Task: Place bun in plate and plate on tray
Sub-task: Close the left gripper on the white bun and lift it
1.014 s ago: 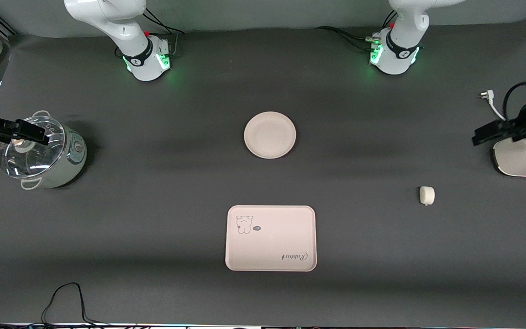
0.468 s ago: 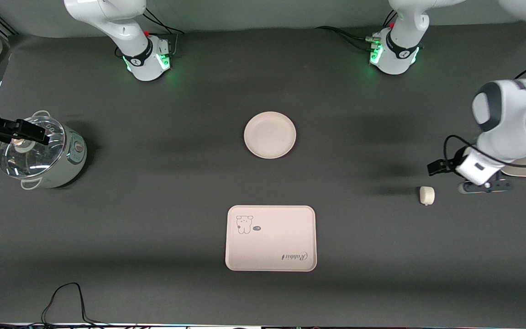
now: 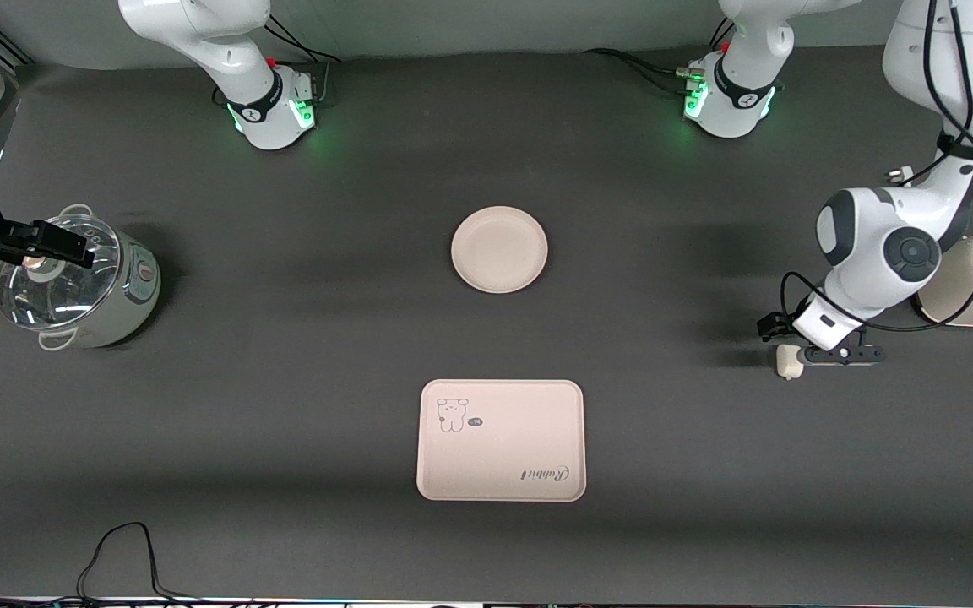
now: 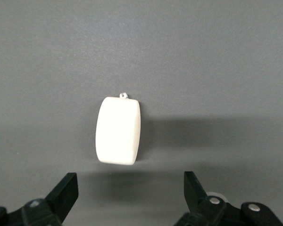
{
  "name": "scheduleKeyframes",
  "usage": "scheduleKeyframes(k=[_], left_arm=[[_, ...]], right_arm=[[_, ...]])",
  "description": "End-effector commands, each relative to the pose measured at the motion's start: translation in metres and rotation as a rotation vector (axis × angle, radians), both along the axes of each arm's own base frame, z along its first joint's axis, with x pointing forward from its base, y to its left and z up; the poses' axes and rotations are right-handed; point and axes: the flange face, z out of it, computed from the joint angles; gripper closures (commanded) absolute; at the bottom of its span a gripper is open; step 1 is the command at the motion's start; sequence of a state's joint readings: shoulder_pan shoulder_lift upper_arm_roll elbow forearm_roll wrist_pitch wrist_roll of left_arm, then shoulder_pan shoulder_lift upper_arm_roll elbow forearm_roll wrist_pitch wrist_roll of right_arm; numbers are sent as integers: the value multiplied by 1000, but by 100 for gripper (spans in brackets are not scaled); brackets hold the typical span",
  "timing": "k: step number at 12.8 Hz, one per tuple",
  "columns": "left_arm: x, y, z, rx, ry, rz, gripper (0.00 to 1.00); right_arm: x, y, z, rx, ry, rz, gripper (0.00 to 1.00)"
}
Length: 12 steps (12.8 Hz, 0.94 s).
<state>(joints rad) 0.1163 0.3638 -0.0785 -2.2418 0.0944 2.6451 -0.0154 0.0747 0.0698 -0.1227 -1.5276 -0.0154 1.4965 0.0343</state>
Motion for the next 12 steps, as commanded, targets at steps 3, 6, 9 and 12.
scheduleKeyframes(k=[3,6,9,12], left_arm=[[6,6,-20,8,-49,-38,0],[9,10,-20,15,-55,-51,13],[13,10,-17,16,-62,-51,66],[16,10,-17,16,-67,-50,100]], right_arm=[[0,-2,11,12,-33,-10,0],[-2,-4,16,12,-41,9,0],[-4,-14,14,13,-37,10,0],[-3,-13,15,13,-40,18,0]])
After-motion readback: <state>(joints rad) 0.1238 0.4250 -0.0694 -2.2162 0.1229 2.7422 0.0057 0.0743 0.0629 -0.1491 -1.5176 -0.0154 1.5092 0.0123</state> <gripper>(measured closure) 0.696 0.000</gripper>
